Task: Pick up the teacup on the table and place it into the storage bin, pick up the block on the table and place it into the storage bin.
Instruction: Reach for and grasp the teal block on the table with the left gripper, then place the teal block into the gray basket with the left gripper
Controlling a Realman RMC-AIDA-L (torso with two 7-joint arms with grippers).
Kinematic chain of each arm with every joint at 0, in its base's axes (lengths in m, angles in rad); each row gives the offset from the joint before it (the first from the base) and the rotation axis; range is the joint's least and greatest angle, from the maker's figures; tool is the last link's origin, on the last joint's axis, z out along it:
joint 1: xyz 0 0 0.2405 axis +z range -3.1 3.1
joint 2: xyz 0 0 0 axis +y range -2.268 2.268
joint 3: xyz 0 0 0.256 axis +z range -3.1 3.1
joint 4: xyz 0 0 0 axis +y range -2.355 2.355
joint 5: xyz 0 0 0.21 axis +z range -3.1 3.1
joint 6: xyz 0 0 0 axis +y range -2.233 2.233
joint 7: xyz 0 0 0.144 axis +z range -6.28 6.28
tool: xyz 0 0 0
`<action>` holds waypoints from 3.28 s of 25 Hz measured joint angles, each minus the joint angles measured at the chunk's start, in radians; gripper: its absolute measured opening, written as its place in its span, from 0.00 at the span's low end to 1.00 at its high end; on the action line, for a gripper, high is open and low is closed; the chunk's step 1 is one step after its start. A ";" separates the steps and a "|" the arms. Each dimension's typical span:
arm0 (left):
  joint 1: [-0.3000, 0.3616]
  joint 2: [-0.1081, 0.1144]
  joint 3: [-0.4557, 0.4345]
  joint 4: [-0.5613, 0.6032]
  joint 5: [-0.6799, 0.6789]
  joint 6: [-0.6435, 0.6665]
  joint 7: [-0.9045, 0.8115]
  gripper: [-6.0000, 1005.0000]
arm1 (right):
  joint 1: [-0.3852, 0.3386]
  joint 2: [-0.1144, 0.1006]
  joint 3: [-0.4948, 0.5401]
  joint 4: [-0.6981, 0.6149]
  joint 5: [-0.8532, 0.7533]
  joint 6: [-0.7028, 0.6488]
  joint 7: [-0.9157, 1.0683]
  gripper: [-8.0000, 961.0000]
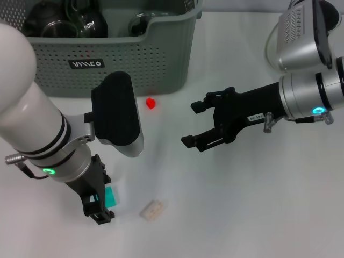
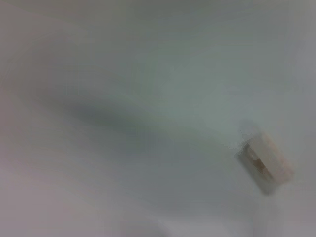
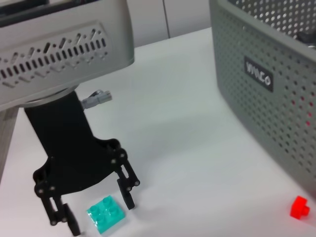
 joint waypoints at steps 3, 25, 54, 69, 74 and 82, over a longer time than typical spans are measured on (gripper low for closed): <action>0.000 0.000 0.002 -0.001 0.009 -0.003 -0.003 0.77 | 0.009 0.000 -0.007 0.016 0.000 -0.002 -0.007 0.98; 0.005 0.000 0.020 -0.007 0.025 -0.023 -0.012 0.63 | 0.012 0.002 0.001 0.019 0.002 -0.003 -0.014 0.98; -0.073 0.013 -0.628 0.138 -0.395 0.065 -0.035 0.44 | 0.012 -0.001 0.002 0.015 0.001 -0.003 -0.013 0.98; -0.421 0.208 -1.053 -0.279 -0.382 -0.178 -0.125 0.53 | 0.021 -0.006 -0.001 0.010 -0.007 0.000 -0.029 0.98; -0.448 0.212 -1.050 -0.342 -0.353 -0.232 -0.119 0.56 | 0.020 -0.011 0.005 0.010 -0.008 -0.003 -0.040 0.98; -0.448 0.216 -1.040 -0.133 -0.437 0.099 -0.014 0.78 | 0.021 -0.013 0.018 0.011 -0.008 0.000 -0.052 0.98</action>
